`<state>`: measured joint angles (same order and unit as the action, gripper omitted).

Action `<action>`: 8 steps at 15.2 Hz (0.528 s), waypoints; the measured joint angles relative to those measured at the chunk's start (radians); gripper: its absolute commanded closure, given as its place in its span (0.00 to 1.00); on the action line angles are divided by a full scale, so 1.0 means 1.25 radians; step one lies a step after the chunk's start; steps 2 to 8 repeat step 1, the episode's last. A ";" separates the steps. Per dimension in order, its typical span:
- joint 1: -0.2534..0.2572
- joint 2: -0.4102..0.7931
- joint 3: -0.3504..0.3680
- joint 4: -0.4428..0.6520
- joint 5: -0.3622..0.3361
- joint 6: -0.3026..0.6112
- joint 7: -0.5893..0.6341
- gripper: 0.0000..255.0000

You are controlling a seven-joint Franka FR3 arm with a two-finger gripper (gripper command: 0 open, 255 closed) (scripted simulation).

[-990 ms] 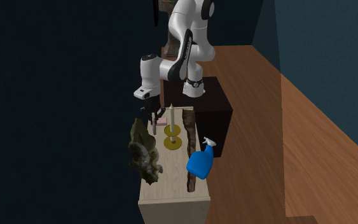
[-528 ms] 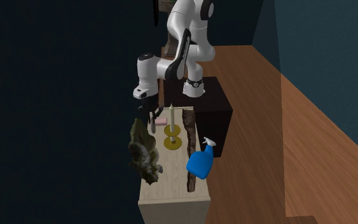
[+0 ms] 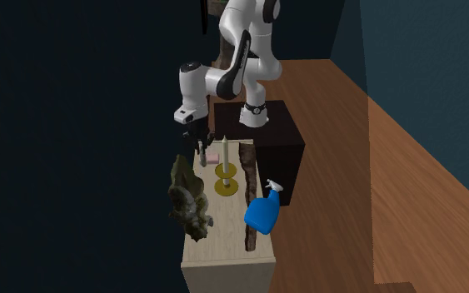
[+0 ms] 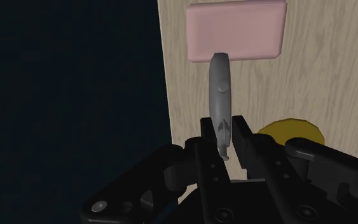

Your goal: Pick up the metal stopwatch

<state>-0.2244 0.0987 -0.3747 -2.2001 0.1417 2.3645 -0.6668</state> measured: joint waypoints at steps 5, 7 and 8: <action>0.000 -0.003 -0.001 0.003 -0.004 -0.011 0.005 1.00; 0.000 -0.003 -0.001 0.003 -0.004 -0.011 0.005 1.00; 0.000 -0.003 -0.001 0.003 -0.004 -0.011 0.005 1.00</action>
